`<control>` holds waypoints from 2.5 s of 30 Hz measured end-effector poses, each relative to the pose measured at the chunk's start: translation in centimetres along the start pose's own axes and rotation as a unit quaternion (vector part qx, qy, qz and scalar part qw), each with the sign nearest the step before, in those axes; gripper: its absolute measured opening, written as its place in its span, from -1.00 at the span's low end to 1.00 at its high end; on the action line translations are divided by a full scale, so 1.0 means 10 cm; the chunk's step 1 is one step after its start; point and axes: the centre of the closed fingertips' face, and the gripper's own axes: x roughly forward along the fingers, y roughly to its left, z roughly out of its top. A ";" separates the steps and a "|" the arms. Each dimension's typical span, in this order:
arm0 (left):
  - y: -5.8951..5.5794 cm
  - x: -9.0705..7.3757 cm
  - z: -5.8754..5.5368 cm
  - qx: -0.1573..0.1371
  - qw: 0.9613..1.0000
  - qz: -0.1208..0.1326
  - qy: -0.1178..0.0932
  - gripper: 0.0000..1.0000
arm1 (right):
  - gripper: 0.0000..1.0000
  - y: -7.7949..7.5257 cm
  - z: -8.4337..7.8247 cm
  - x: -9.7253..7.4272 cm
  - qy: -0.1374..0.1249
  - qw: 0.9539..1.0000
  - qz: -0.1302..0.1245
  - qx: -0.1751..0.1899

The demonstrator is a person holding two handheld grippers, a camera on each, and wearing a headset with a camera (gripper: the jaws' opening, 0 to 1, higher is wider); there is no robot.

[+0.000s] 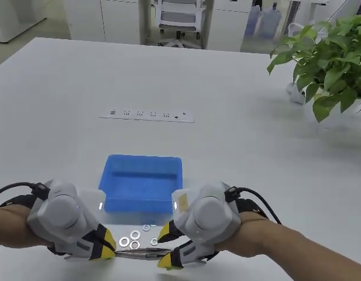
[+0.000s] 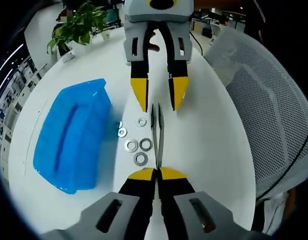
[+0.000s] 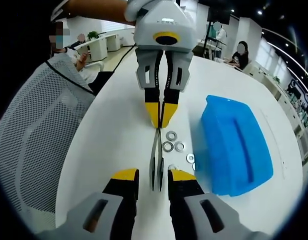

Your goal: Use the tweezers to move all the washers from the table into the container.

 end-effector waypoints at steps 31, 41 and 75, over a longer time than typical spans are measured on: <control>-0.02 -0.33 0.40 0.017 0.999 0.008 -0.032 -0.90 | -0.75 -0.01 -0.03 0.16 0.022 1.000 -0.003 -0.014; 0.00 -0.52 0.67 0.032 0.998 0.010 -0.055 -0.90 | -0.78 -0.06 0.08 0.07 -0.002 1.000 -0.019 -0.004; 0.00 -0.60 1.07 0.050 0.991 0.005 -0.122 -0.89 | -0.79 -0.08 0.30 0.10 -0.049 0.998 -0.037 0.002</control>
